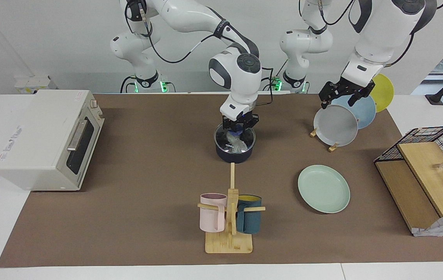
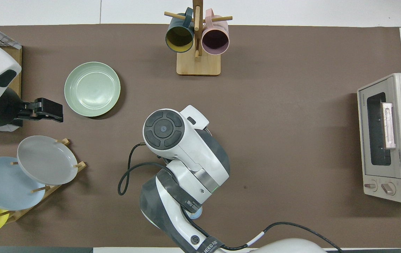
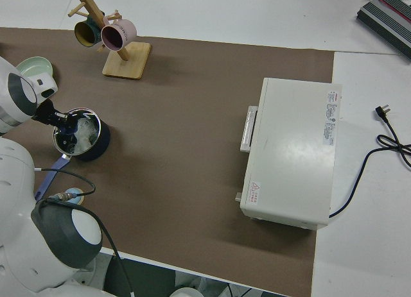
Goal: Transfer vermicelli from pot to plate
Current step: 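Reach the right gripper over the pot and grasp the glass lid knob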
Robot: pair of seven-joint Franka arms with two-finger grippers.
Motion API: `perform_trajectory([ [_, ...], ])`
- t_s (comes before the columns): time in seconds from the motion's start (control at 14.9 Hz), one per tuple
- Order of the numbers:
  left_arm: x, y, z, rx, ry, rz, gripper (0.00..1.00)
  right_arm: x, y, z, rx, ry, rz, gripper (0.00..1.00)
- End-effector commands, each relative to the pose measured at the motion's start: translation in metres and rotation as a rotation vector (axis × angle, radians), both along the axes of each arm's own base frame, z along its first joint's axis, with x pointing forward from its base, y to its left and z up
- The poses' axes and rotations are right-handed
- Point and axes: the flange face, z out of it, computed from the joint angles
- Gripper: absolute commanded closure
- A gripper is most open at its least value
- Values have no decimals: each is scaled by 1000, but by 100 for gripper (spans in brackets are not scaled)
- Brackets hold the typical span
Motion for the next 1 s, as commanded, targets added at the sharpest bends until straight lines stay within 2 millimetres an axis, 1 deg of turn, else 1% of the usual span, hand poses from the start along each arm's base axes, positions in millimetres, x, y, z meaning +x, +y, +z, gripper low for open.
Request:
perform_trajectory([
  [0.0, -3, 3, 4, -8, -3, 13, 0, 0, -6, 3, 7, 0, -9, 78],
  [0.07, -3, 3, 4, -8, -2, 13, 0, 1, -7, 4, 8, -2, -10, 78],
  [0.13, -3, 3, 4, -8, -3, 13, 0, 3, -6, 11, 17, -11, -11, 78],
  [0.27, -3, 3, 4, -8, -3, 13, 0, 11, -11, 26, 16, -10, -23, 79],
  [0.33, -3, 3, 4, -8, -3, 13, 0, 15, -15, 29, 16, -10, -30, 79],
  [0.4, -3, 3, 4, -8, -3, 13, 0, 15, -16, 30, 18, -10, -30, 82],
  [0.74, -3, 3, 4, -9, -5, 13, 0, 15, -16, 30, 17, -9, -32, 86],
  [0.8, -3, 3, 4, -9, -5, 13, 0, 16, -16, 30, 15, -9, -33, 91],
  [0.87, -3, 3, 4, -9, -5, 13, 0, 16, -17, 31, 10, -5, -32, 100],
  [0.94, -3, 3, 4, -9, -5, 13, 0, 16, -19, 34, 3, 1, -33, 100],
])
